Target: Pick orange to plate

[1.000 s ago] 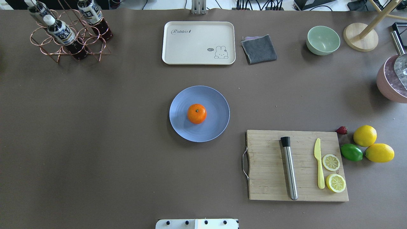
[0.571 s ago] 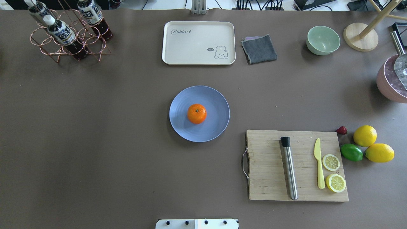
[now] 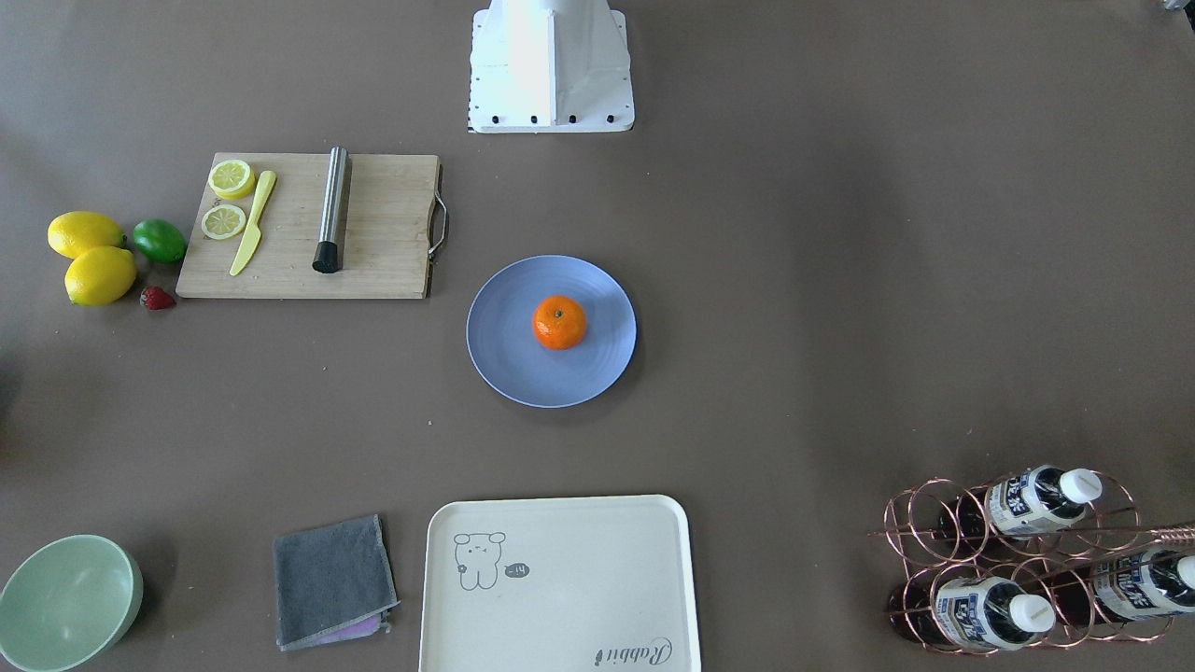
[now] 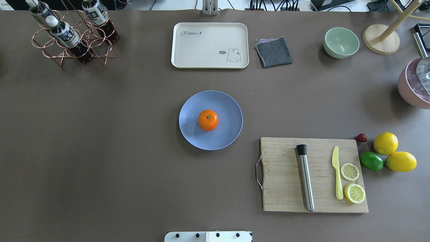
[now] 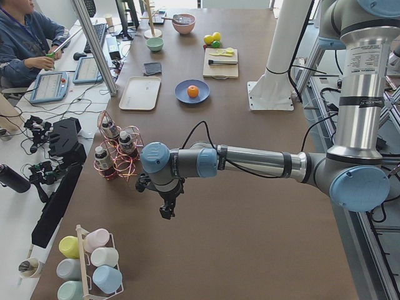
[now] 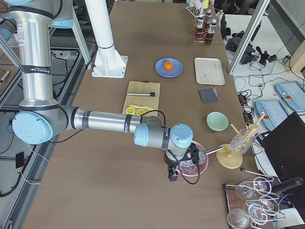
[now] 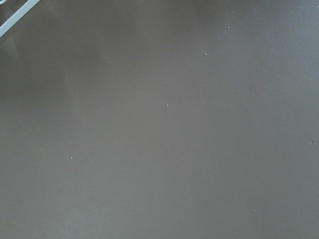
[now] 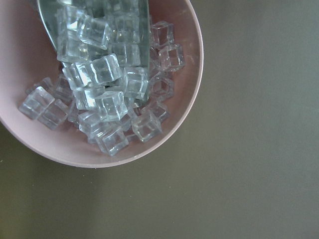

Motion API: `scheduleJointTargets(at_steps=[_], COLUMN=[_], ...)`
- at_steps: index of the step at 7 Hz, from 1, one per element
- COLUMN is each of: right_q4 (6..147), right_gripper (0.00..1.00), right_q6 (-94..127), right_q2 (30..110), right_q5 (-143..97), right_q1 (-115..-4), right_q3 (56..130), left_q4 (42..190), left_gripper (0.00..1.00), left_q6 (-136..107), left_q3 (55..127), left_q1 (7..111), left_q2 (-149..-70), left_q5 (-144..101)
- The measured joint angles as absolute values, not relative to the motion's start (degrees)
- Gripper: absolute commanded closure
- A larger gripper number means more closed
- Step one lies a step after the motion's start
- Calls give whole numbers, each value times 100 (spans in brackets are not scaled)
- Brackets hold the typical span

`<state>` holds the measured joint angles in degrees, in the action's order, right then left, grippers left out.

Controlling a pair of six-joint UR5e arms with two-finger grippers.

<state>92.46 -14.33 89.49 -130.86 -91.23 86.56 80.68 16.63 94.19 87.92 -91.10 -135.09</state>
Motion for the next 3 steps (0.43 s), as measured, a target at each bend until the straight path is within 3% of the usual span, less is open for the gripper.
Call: scheduleJointTargets(at_steps=[3], right_q4=[9246], right_gripper=[0], right_q6=[-1433], right_q2=[8947], right_q5=[-13136], right_q1=[-9123], right_q3=[8660], left_q4=[8063], left_gripper=[2], left_q6=[1661], left_q3=[9414], left_q1=[8795], left_q2=[-9120], left_q5=[-13509])
